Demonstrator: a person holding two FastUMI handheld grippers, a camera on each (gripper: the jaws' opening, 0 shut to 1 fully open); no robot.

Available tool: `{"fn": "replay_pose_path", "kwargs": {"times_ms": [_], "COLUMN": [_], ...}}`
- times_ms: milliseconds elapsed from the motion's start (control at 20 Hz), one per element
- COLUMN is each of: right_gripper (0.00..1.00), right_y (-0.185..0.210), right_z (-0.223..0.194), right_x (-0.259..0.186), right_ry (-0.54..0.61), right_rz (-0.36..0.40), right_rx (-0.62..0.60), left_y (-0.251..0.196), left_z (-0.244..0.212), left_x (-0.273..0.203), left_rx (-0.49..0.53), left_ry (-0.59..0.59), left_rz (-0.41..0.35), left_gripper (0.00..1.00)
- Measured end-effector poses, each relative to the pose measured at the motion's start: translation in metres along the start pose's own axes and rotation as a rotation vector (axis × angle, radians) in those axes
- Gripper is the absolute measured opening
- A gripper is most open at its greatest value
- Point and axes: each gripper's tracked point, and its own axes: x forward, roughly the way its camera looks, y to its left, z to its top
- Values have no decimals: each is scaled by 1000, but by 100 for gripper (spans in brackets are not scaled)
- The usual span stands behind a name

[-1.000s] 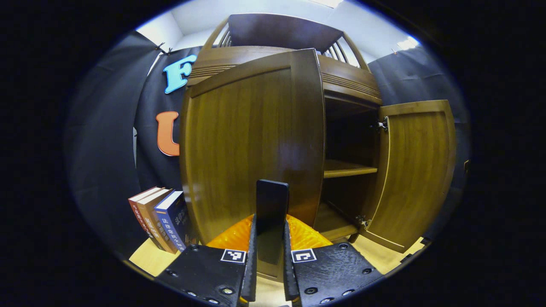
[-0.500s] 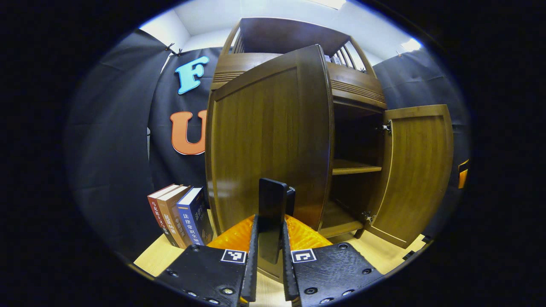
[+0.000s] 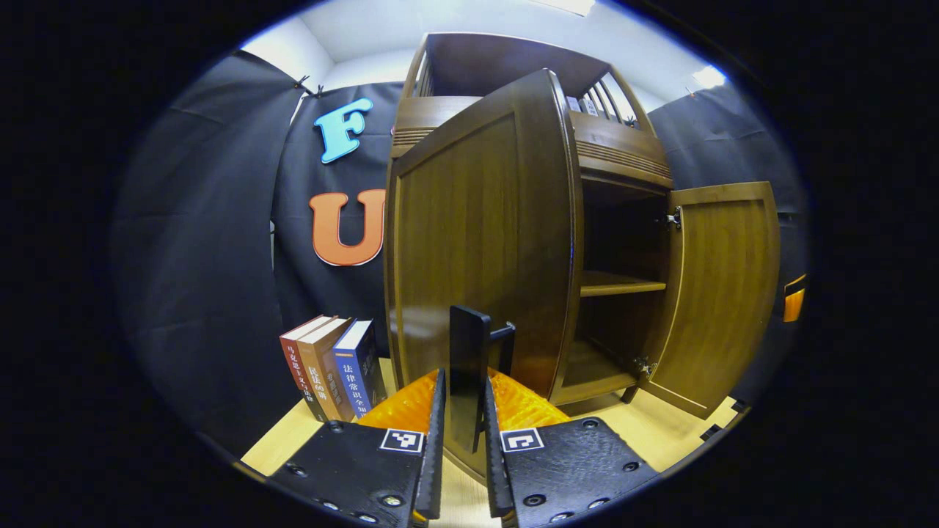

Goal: Open the right door of the double-door shoe cabinet with the right hand, and open the left door with the left hand.

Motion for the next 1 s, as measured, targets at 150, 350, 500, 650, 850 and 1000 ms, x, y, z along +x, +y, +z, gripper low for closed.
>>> {"fn": "replay_pose_path", "kwargs": {"times_ms": [150, 350, 500, 650, 850, 1000], "right_gripper": [100, 100, 100, 100, 100, 100], "right_y": [5, 10, 9, 9, 16, 22], "right_z": [0, -6, -7, -7, -8, -10], "right_x": [0, -3, -4, -7, -8, -10], "right_ry": [3, 9, 13, 10, 14, 20], "right_rz": [14, 31, 33, 33, 48, 62], "right_rx": [-4, -4, 1, 6, 4, -5], "left_y": [11, 21, 34, 59, 88, 97], "left_z": [3, 2, 1, 0, 0, 0], "left_x": [-21, -25, -29, -37, -40, -41], "left_rx": [20, 5, 1, -3, 5, 20], "left_ry": [-8, -2, 1, 0, 2, -8], "left_rz": [14, 33, 55, 115, 132, 82], "left_gripper": [11, 11, 10, 3, 1, 0]}}
